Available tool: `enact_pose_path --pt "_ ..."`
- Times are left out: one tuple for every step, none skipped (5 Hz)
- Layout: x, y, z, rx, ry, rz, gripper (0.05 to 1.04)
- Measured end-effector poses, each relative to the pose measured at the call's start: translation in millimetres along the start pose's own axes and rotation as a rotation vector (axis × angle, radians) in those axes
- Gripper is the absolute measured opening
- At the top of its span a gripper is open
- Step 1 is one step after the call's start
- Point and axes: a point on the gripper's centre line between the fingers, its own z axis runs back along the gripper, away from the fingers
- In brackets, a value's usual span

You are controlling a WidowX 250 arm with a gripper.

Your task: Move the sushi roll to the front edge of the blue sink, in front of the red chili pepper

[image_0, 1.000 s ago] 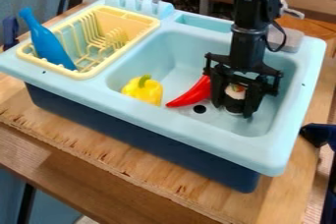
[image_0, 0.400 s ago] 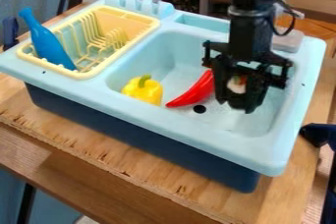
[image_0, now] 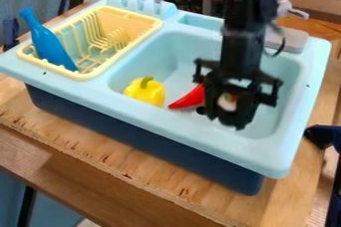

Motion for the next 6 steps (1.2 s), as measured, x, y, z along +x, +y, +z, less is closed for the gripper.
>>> enact_pose_path --pt "3.7 14.6 -5.9 0.002 0.022 0.051 0.527" --pt "12.4 25.6 -7.5 0.025 0.038 0.072 0.527" --pt "14.8 26.8 -7.3 0.056 0.043 0.070 0.526" --pt "12.1 13.6 -11.9 0.062 0.058 0.017 0.527" --pt "3.4 0.6 -17.9 0.055 0.072 -0.011 0.527" --pt "-6.7 -4.0 -18.5 0.015 0.065 -0.004 0.579"
